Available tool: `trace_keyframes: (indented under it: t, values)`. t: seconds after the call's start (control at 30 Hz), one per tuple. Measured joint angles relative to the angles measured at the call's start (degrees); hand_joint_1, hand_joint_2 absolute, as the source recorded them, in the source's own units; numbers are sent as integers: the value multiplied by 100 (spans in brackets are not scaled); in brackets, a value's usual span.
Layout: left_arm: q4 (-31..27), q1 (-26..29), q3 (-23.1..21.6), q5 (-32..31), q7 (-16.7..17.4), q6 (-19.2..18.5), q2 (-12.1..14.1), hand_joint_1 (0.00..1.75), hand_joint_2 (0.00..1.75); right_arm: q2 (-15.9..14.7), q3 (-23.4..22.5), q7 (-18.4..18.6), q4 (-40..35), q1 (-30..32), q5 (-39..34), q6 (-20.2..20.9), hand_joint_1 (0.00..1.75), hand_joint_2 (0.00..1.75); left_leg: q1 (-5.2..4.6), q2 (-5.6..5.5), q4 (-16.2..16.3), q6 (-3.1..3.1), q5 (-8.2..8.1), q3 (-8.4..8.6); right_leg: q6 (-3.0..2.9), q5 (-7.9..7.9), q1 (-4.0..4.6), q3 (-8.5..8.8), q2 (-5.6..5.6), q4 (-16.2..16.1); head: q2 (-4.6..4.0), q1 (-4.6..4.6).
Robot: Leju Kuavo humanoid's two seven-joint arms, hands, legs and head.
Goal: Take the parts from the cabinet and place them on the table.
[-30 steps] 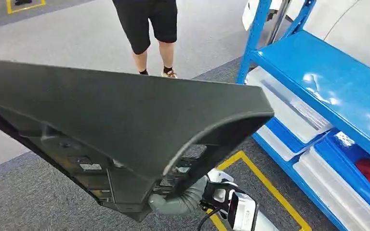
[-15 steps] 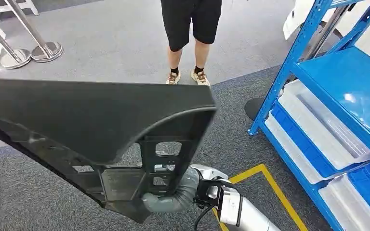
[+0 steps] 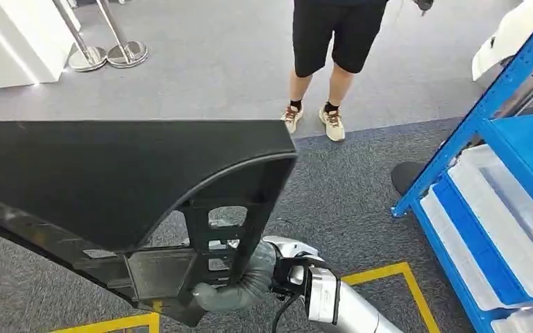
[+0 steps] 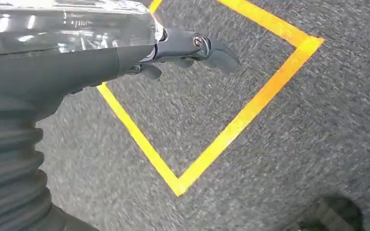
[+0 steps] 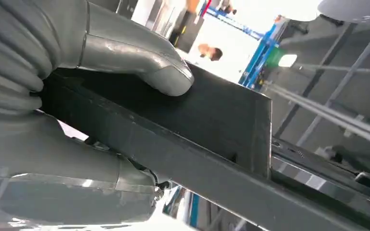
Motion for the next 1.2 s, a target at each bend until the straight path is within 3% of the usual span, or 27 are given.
trace_keyframes:
  t: [0.07, 0.1, 0.13, 0.17, 0.23, 0.27, 0.3, 0.33, 0.37, 0.4, 0.43, 0.5, 0.57, 0.6, 0.63, 0.67, 0.73, 0.77, 0.8, 0.87, 0.97, 1.0, 1.03, 1.07, 1.13, 1.17, 1.2]
  values:
    - [0, 24, 4, 0, 0, 0, 0, 0, 175, 13, 20, 0, 2, -6, 0, 4, 168, 175, -15, -148, -30, 57, 13, -9, 61, -15, -12, 34, -118, -13, 0, 0]
    - [0, 32, 4, 0, -2, 0, -7, 0, 175, 26, 22, 0, 2, -18, 0, 4, 168, 175, 61, -200, -81, 95, 48, 47, 118, -64, -43, 28, 47, 36, 0, 0]
    - [0, 24, 4, -2, 2, 0, -15, 0, 175, 41, 35, -2, 0, -29, -2, 4, 168, 175, 59, -262, -95, 133, 60, 51, 128, -181, -55, -45, 396, 223, 0, -2]
    - [0, 7, 6, 0, -2, 4, -15, 0, 175, 39, 39, -13, 2, -30, -7, 4, 168, 175, 54, -304, -95, 158, 67, 48, 129, -389, -73, -229, 572, 595, 0, 2]
    - [0, -13, 4, 0, -2, 4, -26, 0, 175, 15, 44, -7, 31, -24, -4, 4, 168, 175, 45, -475, -89, 172, 65, 39, 153, -791, -73, -772, 672, 1618, 0, 0]
    - [0, -8, 7, 0, -2, 4, -26, 0, 175, 4, 52, -7, 46, -17, -4, 4, 168, 175, 42, -557, -85, 173, 64, 39, 160, -809, -72, -937, 676, 1881, 0, 0]
    - [0, 3, 4, 0, -2, 2, -26, 0, 175, -2, 57, -7, 52, -14, -4, 4, 168, 175, 42, -644, -79, 171, 63, 44, 158, -683, -74, -967, 679, 1849, 0, 0]
    - [0, 8, 5, 0, 11, 0, -31, 0, 175, -2, 61, 0, 52, -15, -4, 4, 168, 175, 45, -729, -70, 166, 60, 48, 148, -454, -75, -866, 685, 1558, 0, 0]
    - [0, 9, 4, 0, 48, 0, -44, 0, 175, -2, 66, 2, 52, -21, -4, 2, 168, 175, 49, -826, -59, 158, 54, 53, 133, -151, -80, -650, 720, 1051, 0, 0]
    - [0, 9, 4, 0, 107, 18, -55, 0, 175, -2, 74, 7, 52, -36, -7, -2, 168, 175, 52, -911, -38, 140, 43, 57, 115, 132, -90, -391, 855, 483, 0, 0]
    - [0, 13, 4, 0, 177, 42, -70, 0, 175, -4, 79, 11, 59, -56, -13, -9, 168, 175, 54, -978, -12, 114, 27, 32, 92, 176, -114, -242, 1167, 119, 0, 0]
    - [0, 30, 4, 0, 306, 116, -72, 0, 175, -2, 85, 13, 85, -68, -37, -11, 168, 175, 52, -1083, 13, 40, 19, -30, 87, 158, -111, -237, 1073, 75, 0, 0]
    - [2, 105, 7, 2, 400, 155, -70, 0, 175, -2, 87, 9, 112, -77, -59, -11, 168, 175, 94, -1194, -31, -52, 37, -44, 9, 169, -70, -216, 979, 50, 0, 0]
    - [4, 128, 11, -2, 454, 181, -53, 0, 175, 2, 87, 2, 124, -83, -78, -11, 168, 175, 94, -1186, -12, -74, 23, -43, -39, 205, -113, -179, 896, -33, 0, 0]
    - [4, 147, 13, -2, 503, 206, -57, 0, 175, 9, 87, -2, 147, -89, -92, -9, 168, 175, 75, -799, 114, -87, -62, -86, -66, 213, -102, -138, 820, -76, 0, 0]
    - [4, 130, 15, -2, 562, 236, -46, 0, 175, 9, 87, -24, 157, -96, -107, -9, 168, 175, 73, -551, 431, -120, -274, -237, -99, 205, -91, -120, 737, -87, 0, 0]
    - [4, 107, 37, -4, 676, 324, -6, 0, 175, -2, 87, -42, 208, -94, -109, 2, 168, 175, 114, -409, 1379, -179, -721, -714, -125, 185, -66, -120, 548, -86, 0, 0]
    - [2, 109, 48, -2, 706, 348, 20, 0, 175, -7, 90, -42, 241, -94, -109, 9, 168, 175, 126, -395, 1706, -202, -806, -882, -124, 174, -61, -124, 470, -84, 0, 0]
    - [4, 130, 55, -4, 728, 352, 53, 0, 175, -9, 90, -46, 277, -93, -109, 11, 168, 175, 138, -383, 1760, -220, -754, -911, -117, 164, -60, -120, 391, -83, 0, 0]
    - [4, 152, 61, -2, 730, 354, 102, 0, 175, -9, 90, -50, 306, -96, -109, 15, 168, 175, 147, -355, 1362, -228, -499, -703, -101, 149, -58, -102, 297, -82, 0, 0]
    - [4, 153, 61, -2, 730, 354, 103, 0, 175, -9, 90, -50, 306, -95, -109, 15, 168, 175, 147, -353, 1336, -228, -485, -688, -101, 148, -58, -101, 293, -81, 0, 0]
    - [4, 172, 76, -2, 741, 354, 151, 0, 175, -7, 90, -54, 330, -99, -109, 17, 168, 175, 145, -239, 500, -210, -105, -235, -72, 121, -58, -61, 190, -81, 0, -2]
    - [4, 159, 118, -2, 739, 382, 214, 0, 175, -9, 90, -59, 347, -116, -114, 17, 168, 175, 67, 120, -55, -76, -17, 75, -9, 77, -2, -17, 66, -79, 0, 0]
    - [4, 175, 153, -2, 732, 396, 249, 0, 175, -7, 92, -72, 363, -132, -116, 20, 168, 175, 51, -27, -60, -7, -15, 34, 45, 63, -19, -2, -30, -80, 0, 0]
    - [11, 191, 166, -4, 728, 396, 286, 0, 175, 0, 94, -81, 376, -153, -116, 20, 168, 175, 75, -172, -108, 66, 13, 53, 124, 31, -17, 45, -113, -85, 0, 0]
    - [11, 205, 184, -2, 728, 408, 289, 0, 175, -4, 96, -81, 385, -169, -118, 20, 168, 175, 98, -238, -127, 85, 33, 80, 165, -37, -63, 28, 208, 16, 0, 0]
    - [15, 189, 203, -2, 728, 417, 297, 0, 175, -4, 96, -92, 385, -184, -125, 22, 168, 175, 105, -291, -127, 114, 40, 80, 163, -235, -77, -120, 472, 313, 0, 0]
